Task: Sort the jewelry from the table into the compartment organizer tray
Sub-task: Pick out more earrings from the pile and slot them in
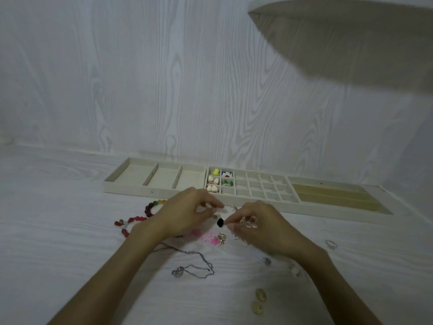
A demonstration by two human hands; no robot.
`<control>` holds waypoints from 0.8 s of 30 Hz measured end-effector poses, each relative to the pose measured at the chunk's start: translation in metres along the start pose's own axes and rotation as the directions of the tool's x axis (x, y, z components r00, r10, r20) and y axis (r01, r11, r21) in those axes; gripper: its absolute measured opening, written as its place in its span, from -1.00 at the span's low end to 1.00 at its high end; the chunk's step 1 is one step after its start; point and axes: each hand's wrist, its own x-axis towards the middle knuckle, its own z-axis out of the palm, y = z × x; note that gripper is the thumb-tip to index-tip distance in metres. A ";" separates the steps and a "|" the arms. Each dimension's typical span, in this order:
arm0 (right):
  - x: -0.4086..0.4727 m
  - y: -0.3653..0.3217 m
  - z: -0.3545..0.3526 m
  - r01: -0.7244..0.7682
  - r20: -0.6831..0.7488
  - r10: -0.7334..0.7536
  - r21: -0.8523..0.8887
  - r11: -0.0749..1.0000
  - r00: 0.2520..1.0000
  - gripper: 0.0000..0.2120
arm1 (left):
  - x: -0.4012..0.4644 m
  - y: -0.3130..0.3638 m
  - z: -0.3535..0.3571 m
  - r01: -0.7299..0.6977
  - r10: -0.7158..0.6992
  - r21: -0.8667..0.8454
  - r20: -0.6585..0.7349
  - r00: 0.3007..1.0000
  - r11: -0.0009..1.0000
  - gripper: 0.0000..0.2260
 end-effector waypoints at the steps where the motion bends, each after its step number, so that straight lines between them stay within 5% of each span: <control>1: -0.001 0.001 0.005 0.022 0.002 -0.022 0.009 1.000 1.000 -0.85 | 0.000 0.000 0.002 -0.021 0.021 0.026 0.013 1.000 0.999 -0.79; 8: -0.008 0.000 0.013 0.142 0.101 -0.151 0.090 0.986 0.983 -0.77 | 0.000 0.000 0.011 -0.067 0.055 0.153 0.080 0.995 0.986 -0.73; 14: -0.011 -0.004 0.010 0.110 0.076 -0.117 0.097 0.989 0.990 -0.80 | -0.001 0.005 0.015 -0.078 0.075 0.221 0.023 0.997 0.972 -0.78; 24: -0.013 -0.001 0.004 0.034 0.077 -0.050 0.190 0.981 0.996 -0.91 | -0.001 0.004 0.011 -0.031 0.034 0.037 -0.069 0.997 0.999 -0.92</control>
